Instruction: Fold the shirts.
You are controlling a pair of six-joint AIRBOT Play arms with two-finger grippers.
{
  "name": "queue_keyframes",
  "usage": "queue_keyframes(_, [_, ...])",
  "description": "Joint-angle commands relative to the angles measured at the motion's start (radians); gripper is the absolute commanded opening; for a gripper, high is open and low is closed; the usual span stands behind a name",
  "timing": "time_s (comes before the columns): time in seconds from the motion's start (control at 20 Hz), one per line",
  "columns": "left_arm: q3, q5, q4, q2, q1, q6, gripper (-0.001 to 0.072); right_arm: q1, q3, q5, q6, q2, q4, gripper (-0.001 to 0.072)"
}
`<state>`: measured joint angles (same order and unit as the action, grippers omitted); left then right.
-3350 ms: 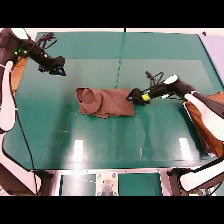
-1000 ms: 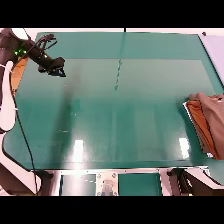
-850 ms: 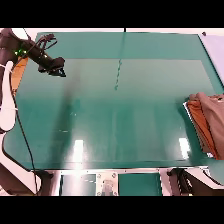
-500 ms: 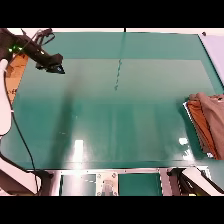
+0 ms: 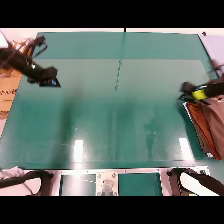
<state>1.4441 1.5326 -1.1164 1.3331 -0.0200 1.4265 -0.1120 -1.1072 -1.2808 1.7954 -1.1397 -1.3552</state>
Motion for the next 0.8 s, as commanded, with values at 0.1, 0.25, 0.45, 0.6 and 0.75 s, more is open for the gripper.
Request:
queue_keyframes(0.1, [-0.401,-0.165,-0.002,-0.221,-0.001,-0.035,0.0025,0.257,0.024,0.075,-0.001,-0.118,-0.013,0.0019])
queue_keyframes(0.25, [-0.409,-0.165,-0.002,-0.219,-0.001,-0.047,0.0026,0.268,0.025,0.084,0.000,-0.118,-0.010,0.0019])
queue_keyframes(0.45, [-0.409,-0.164,0.000,-0.219,-0.001,-0.047,0.0026,0.267,0.025,0.084,0.000,-0.118,-0.010,0.0019])
queue_keyframes(0.6, [-0.409,-0.164,0.000,-0.219,-0.001,-0.047,0.0026,0.267,0.025,0.084,0.000,-0.118,-0.010,0.0020])
queue_keyframes(0.75, [-0.409,-0.164,0.000,-0.219,-0.001,-0.047,0.0026,0.267,0.025,0.084,0.000,-0.118,-0.010,0.0020])
